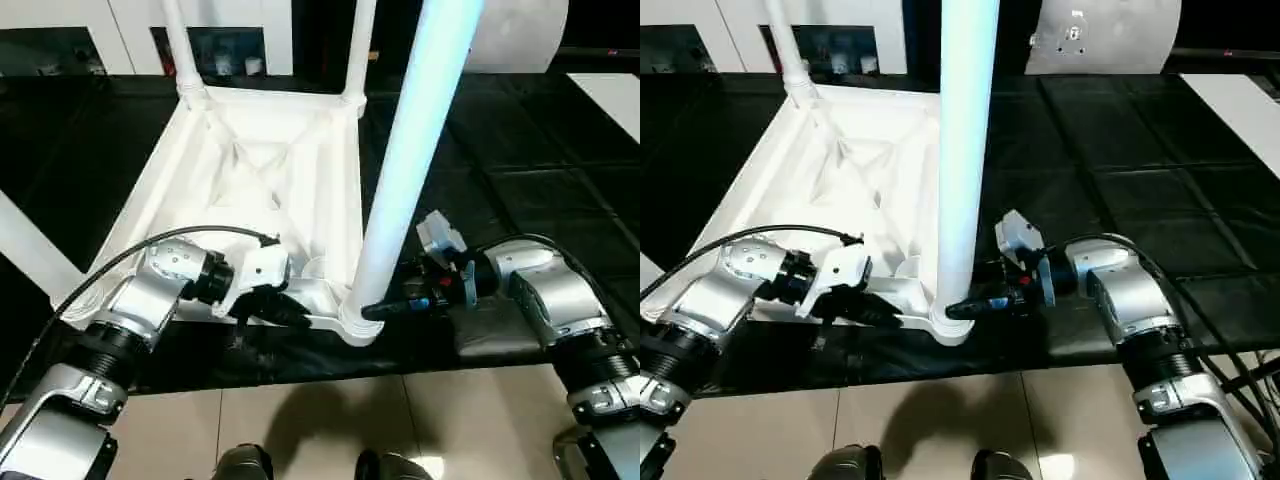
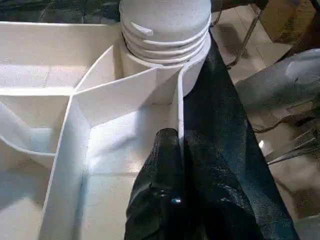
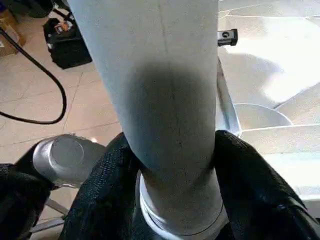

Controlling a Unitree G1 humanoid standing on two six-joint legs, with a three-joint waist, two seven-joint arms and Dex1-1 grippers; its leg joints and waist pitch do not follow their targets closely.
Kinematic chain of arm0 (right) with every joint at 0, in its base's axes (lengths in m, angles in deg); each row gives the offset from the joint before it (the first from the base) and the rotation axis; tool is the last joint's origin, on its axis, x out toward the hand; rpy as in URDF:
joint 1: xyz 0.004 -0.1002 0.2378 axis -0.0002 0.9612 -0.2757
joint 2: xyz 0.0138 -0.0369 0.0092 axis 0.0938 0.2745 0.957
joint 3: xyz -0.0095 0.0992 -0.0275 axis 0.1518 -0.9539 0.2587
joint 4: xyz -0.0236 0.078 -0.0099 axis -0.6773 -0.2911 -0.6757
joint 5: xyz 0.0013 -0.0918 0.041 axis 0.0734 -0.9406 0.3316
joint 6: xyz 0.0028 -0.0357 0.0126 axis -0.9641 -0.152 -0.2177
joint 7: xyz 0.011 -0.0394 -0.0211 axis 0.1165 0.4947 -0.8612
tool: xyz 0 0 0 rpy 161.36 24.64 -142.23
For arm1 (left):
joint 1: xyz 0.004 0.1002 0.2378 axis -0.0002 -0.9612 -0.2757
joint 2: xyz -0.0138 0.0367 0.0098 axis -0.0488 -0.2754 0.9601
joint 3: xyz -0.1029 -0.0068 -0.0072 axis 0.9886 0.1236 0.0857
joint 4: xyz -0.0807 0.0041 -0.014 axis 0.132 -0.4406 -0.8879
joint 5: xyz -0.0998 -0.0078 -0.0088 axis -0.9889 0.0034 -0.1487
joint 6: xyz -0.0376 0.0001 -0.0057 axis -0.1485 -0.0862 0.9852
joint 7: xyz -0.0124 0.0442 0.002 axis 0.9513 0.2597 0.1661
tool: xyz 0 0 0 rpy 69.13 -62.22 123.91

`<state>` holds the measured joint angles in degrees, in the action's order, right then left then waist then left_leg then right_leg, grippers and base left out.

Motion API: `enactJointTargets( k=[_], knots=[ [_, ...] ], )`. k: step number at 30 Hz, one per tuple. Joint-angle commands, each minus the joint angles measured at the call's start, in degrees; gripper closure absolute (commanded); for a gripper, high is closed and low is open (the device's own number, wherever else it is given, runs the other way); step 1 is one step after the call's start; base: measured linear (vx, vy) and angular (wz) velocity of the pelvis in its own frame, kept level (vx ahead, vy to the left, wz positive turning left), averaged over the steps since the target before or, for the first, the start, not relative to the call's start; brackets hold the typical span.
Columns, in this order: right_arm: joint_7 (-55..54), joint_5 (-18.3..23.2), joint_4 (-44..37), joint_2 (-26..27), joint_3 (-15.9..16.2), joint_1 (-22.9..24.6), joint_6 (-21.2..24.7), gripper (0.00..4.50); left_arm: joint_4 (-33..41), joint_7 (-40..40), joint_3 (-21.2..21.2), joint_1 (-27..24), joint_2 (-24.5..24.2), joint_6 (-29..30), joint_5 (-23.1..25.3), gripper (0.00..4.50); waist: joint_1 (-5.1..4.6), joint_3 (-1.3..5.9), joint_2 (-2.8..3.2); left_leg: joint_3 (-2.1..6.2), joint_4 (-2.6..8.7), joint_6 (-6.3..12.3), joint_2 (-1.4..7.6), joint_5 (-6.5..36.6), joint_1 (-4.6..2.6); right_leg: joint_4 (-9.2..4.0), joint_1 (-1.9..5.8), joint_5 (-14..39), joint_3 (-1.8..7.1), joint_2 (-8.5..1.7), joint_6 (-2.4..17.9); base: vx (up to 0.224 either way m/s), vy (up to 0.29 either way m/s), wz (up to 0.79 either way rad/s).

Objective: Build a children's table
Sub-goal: Rotate leg to tighten

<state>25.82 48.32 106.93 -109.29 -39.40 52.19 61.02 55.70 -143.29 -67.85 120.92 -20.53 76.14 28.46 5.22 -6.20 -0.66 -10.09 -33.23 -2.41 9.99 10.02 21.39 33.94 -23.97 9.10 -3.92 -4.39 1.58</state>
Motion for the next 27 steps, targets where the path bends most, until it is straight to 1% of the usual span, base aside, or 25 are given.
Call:
enactJointTargets(
  k=[1,3,4,5,6,7,8,9,10,11,12,13,14,15,16,17,18,19,20,22,23,24,25,26,27],
  knots=[
    [1.3,2.2,-3.5,0.1,1.0,2.4,3.4,2.56,1.1,0.3,-0.9,-0.2,1.0,1.4,-0.6,4.5,-0.25,4.37,-0.4,0.45,3.44,4.75,3.34,8.3,-0.82,-3.35,3.34,13.7,2.93,-4.11,13.9,0.0,0.0,0.0],
    [-0.6,3.3,-6.2,0.5,0.6,4.0,6.1,2.56,2.0,1.6,-0.3,-0.5,1.8,3.0,-1.1,4.5,-0.18,4.33,-0.45,0.52,3.51,4.41,3.39,8.7,-0.82,-3.41,3.33,14.7,2.95,-4.13,13.5,0.0,0.0,0.0],
    [-2.4,4.0,-8.0,1.0,0.2,5.1,7.9,2.57,2.6,2.4,0.1,-0.7,2.4,4.0,-1.5,4.5,-0.24,4.28,-0.58,0.5,3.57,4.32,3.37,8.4,-0.74,-3.46,3.47,14.8,3.01,-4.1,13.3,0.0,0.0,0.0],
    [-5.3,4.5,-10.6,1.9,-0.3,6.7,9.6,2.57,3.4,3.9,0.5,-1.0,3.2,5.4,-1.8,4.5,-0.17,4.3,-0.54,0.6,3.59,4.08,3.39,8.5,-0.68,-3.45,3.4,15.7,2.96,-4.2,13.0,0.0,0.0,0.0],
    [-9.5,4.3,-13.0,3.6,-0.7,8.4,10.7,2.57,4.1,5.6,0.7,-1.3,4.2,6.4,-1.7,4.5,-0.03,4.03,-0.2,0.61,3.72,3.58,3.41,9.2,-0.86,-3.75,3.11,17.0,3.04,-4.19,12.4,0.0,0.0,0.0],
    [-13.4,3.6,-14.6,5.3,-0.8,9.5,11.7,2.57,4.5,7.4,0.8,-1.5,5.1,7.4,-1.3,4.5,-0.33,3.71,-0.44,0.72,3.99,2.91,3.29,11.0,-0.69,-4.11,3.11,20.3,2.99,-4.21,11.4,0.0,0.0,0.0],
    [-16.9,2.4,-15.5,6.8,-0.8,10.2,11.7,2.57,4.6,8.9,0.9,-1.6,6.0,7.8,-1.0,4.5,-0.34,3.7,-0.43,0.72,4.07,2.42,3.23,12.1,-0.89,-4.46,3.05,22.4,3.02,-4.29,10.7,0.0,0.0,0.0],
    [-20.3,1.3,-16.1,8.6,-0.9,10.8,12.1,2.57,4.8,10.4,0.9,-1.6,6.9,8.6,-0.7,4.5,-0.77,3.44,-0.34,1.01,4.3,1.31,3.09,13.9,-0.86,-4.81,2.92,26.5,2.95,-4.31,9.3,0.0,0.0,0.0],
    [-23.1,0.2,-16.4,10.0,-0.8,11.0,12.5,2.57,4.8,12.0,1.0,-1.6,7.8,9.6,-0.3,4.5,-0.89,3.37,-0.38,1.02,4.32,0.81,2.99,15.0,-1.05,-5.06,2.72,28.8,2.91,-4.27,8.5,0.0,0.0,0.0],
    [-24.7,-0.5,-16.6,10.9,-0.8,11.2,12.9,2.57,4.9,13.1,1.1,-1.5,8.3,10.3,0.0,4.5,-1.44,3.2,-0.52,1.29,4.46,-0.07,2.79,16.2,-0.85,-5.35,2.84,32.5,2.77,-4.41,7.0,-0.051,0.004,-0.08],
    [-28.4,-1.7,-16.4,13.0,-1.0,11.1,13.5,2.57,4.7,14.9,1.3,-1.2,9.4,11.5,0.4,4.5,-1.91,3.12,-0.29,1.57,4.51,-0.5,2.62,17.4,-0.88,-5.77,2.8,35.6,2.54,-4.5,5.6,-0.051,0.004,-0.08],
    [-31.2,-2.6,-16.0,14.6,-1.3,10.9,13.8,2.57,4.3,16.5,1.6,-0.8,10.2,12.2,0.6,4.5,-2.57,2.97,-0.49,1.67,4.49,-0.7,2.52,18.5,-0.87,-6.16,2.56,37.7,2.46,-4.49,4.6,-0.053,0.014,-0.1],
    [-35.3,-3.6,-15.4,17.0,-1.9,10.6,14.4,2.57,3.8,18.7,2.1,-0.2,11.5,13.1,0.8,4.5,-2.83,2.86,-0.43,1.76,4.5,-0.76,2.46,19.1,-0.83,-6.32,2.53,38.8,2.37,-4.47,4.1,0.0,0.0,0.0],
    [-39.4,-4.7,-14.7,19.5,-2.4,10.3,15.0,2.57,3.4,20.7,2.5,0.4,12.7,14.1,1.2,4.5,-3.52,2.78,-0.44,1.87,4.51,-1.24,2.39,20.3,-0.87,-6.58,2.22,40.3,2.17,-4.36,3.5,0.0,0.0,0.0],
    [-42.3,-5.3,-14.1,21.1,-2.8,10.0,15.4,2.57,3.0,22.7,2.8,1.0,13.6,14.7,1.8,4.5,-3.96,2.79,-0.32,2.22,4.46,-1.62,2.23,21.6,-1.01,-6.98,2.3,42.1,1.71,-4.55,2.8,0.0,0.0,0.0],
    [-46.5,-6.0,-13.2,23.5,-3.5,9.5,16.0,2.57,2.4,25.3,3.3,1.7,14.8,15.7,2.4,4.5,-4.22,2.84,-0.31,2.28,4.55,-1.64,2.24,21.7,-0.93,-7.08,2.45,41.8,1.68,-4.53,2.5,0.0,0.0,0.0],
    [-50.2,-6.6,-12.2,25.3,-4.1,9.0,16.3,2.57,1.8,27.7,3.8,2.3,15.8,16.4,3.0,4.5,-4.64,2.94,-0.11,2.43,4.69,-1.82,2.31,22.4,-1.12,-7.19,2.39,40.5,1.44,-4.44,2.7,0.0,0.0,0.0],
    [-52.2,-7.1,-11.3,26.2,-4.3,8.6,16.1,2.57,1.4,29.1,4.1,2.7,16.4,16.7,3.3,4.5,-4.9,2.97,-0.11,2.49,4.75,-1.78,2.34,22.8,-1.17,-7.21,2.29,39.7,1.41,-4.39,2.8,0.0,0.0,0.0],
    [-55.9,-8.0,-10.3,27.8,-4.9,8.0,15.9,2.57,1.2,31.1,4.5,3.1,17.4,17.4,3.7,4.5,-5.33,2.85,0.0,2.61,4.83,-1.73,2.39,23.7,-1.14,-7.22,2.33,38.4,1.24,-4.34,3.3,0.0,0.0,0.0],
    [-65.8,-9.6,-6.0,32.4,-7.6,5.6,14.1,2.57,0.5,36.5,5.8,4.1,20.3,18.6,4.6,4.5,-6.01,2.67,0.05,2.58,4.98,-1.38,2.45,25.5,-1.4,-7.45,2.0,37.2,1.26,-4.3,3.9,0.0,0.0,0.0],
    [-68.0,-9.8,-5.1,33.5,-8.3,5.0,13.7,2.57,0.3,37.4,6.1,4.3,20.9,18.8,4.7,4.5,-6.14,2.71,0.06,2.59,4.97,-1.43,2.39,25.8,-1.45,-7.49,2.01,37.1,1.21,-4.27,3.9,0.0,0.0,0.0],
    [-69.4,-9.9,-4.5,34.2,-8.8,4.7,13.5,2.57,0.2,37.9,6.2,4.4,21.2,18.9,4.7,4.5,-6.44,2.59,0.2,2.6,5.0,-1.55,2.34,26.9,-1.65,-7.65,1.77,37.1,1.21,-4.25,3.9,0.0,0.0,0.0],
    [-72.7,-10.7,-3.3,35.9,-10.2,4.0,12.9,2.57,0.1,39.2,6.5,4.5,22.0,19.0,5.0,4.5,-6.57,2.63,0.2,2.66,5.03,-1.46,2.34,27.2,-1.64,-7.67,1.87,36.7,1.21,-4.25,3.9,0.0,0.0,0.0],
    [-74.4,-11.1,-2.6,36.6,-10.8,3.6,12.3,2.57,0.0,39.8,6.6,4.6,22.3,18.7,5.2,4.5,-6.67,2.67,0.19,2.72,5.2,-1.26,2.41,26.5,-1.21,-7.44,2.18,35.1,1.37,-4.39,4.2,0.0,0.0,0.0],
    [-77.0,-12.0,-1.5,38.0,-12.0,3.0,10.6,2.23,-0.2,40.5,6.4,4.7,22.8,18.2,5.9,4.5,-6.6,2.81,0.3,2.66,5.36,-1.13,2.49,26.3,-1.26,-7.34,2.27,33.2,1.47,-4.23,4.4,0.0,0.0,0.0]
  ],
)
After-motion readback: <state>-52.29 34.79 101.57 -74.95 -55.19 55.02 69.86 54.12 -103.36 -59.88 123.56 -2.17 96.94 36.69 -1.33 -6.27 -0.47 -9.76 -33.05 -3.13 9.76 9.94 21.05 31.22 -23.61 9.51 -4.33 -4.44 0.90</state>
